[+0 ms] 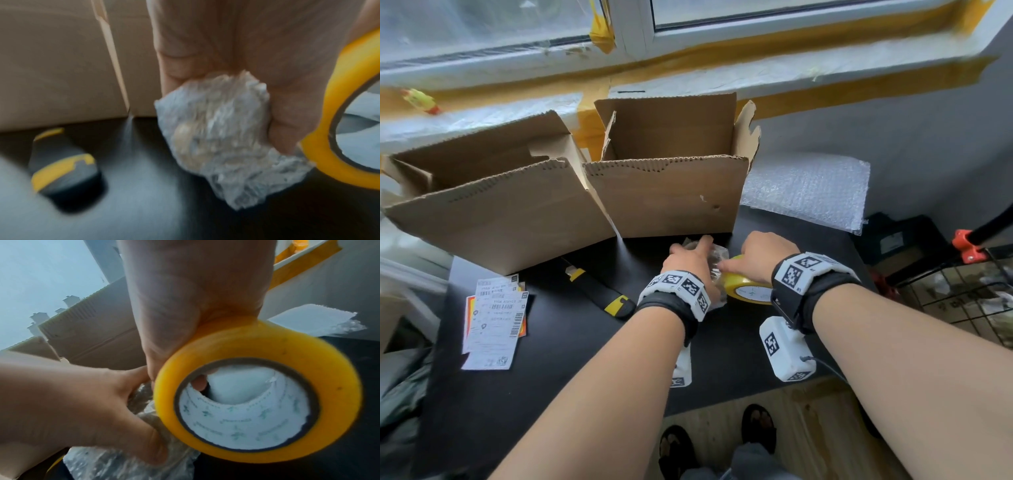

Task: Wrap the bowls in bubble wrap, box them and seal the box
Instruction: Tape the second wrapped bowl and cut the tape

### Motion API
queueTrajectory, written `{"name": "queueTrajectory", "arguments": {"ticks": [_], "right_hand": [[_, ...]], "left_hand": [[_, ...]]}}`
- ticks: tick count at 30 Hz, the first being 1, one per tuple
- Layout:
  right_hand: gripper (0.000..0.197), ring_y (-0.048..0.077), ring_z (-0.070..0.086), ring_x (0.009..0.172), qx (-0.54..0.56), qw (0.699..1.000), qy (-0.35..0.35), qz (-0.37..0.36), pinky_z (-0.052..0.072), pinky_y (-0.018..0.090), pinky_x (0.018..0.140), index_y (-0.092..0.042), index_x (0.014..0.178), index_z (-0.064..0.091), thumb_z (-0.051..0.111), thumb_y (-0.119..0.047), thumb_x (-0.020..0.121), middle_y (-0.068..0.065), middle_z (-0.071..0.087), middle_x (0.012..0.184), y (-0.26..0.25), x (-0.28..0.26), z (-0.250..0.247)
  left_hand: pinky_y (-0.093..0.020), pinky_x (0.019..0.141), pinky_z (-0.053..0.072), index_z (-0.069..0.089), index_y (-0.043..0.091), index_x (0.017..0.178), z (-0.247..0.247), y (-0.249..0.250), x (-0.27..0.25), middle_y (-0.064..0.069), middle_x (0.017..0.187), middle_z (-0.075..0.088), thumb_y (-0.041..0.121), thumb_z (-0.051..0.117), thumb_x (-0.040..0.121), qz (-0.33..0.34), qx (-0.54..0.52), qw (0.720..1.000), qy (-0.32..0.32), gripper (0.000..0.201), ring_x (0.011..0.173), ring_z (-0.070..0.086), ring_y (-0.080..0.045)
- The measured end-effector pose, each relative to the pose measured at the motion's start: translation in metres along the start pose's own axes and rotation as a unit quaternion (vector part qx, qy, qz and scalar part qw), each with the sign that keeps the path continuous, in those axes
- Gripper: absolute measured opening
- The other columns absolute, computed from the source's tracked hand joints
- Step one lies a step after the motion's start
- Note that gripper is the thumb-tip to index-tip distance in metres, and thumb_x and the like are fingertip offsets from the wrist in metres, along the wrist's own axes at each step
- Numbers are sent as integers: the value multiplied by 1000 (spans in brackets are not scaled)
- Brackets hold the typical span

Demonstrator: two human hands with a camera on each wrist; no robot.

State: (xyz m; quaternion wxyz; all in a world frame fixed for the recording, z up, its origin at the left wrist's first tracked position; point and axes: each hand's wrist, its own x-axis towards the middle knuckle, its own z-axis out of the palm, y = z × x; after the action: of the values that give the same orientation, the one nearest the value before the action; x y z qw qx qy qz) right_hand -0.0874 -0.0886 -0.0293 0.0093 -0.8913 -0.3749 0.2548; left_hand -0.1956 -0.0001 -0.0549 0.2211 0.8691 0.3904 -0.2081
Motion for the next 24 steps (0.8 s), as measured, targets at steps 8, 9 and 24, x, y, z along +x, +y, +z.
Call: {"name": "queueTrajectory", "arguments": {"ticks": [8, 9, 24], "right_hand": [[68, 18, 59, 66, 121, 993, 1, -7, 37, 29, 54, -18, 60, 59, 51, -85, 69, -2, 59, 64, 25, -5, 3], [67, 18, 60, 67, 131, 991, 8, -7, 38, 29, 55, -18, 61, 60, 52, -84, 69, -2, 60, 65, 26, -5, 2], [57, 18, 59, 70, 43, 999, 27, -6, 35, 27, 55, -18, 68, 66, 62, -74, 69, -2, 60, 66, 37, -14, -19]], "left_hand": [[-35, 86, 52, 28, 48, 126, -2, -16, 3, -4, 110, 39, 56, 76, 55, -17, -113, 993, 31, 87, 94, 57, -30], [-36, 88, 52, 28, 49, 126, -2, -18, 3, -4, 109, 40, 57, 75, 54, -18, -123, 992, 35, 86, 94, 57, -29], [-30, 84, 53, 39, 30, 131, -15, -52, 11, 3, 107, 60, 20, 83, 46, -8, -313, 950, -13, 96, 98, 61, -18]]}}
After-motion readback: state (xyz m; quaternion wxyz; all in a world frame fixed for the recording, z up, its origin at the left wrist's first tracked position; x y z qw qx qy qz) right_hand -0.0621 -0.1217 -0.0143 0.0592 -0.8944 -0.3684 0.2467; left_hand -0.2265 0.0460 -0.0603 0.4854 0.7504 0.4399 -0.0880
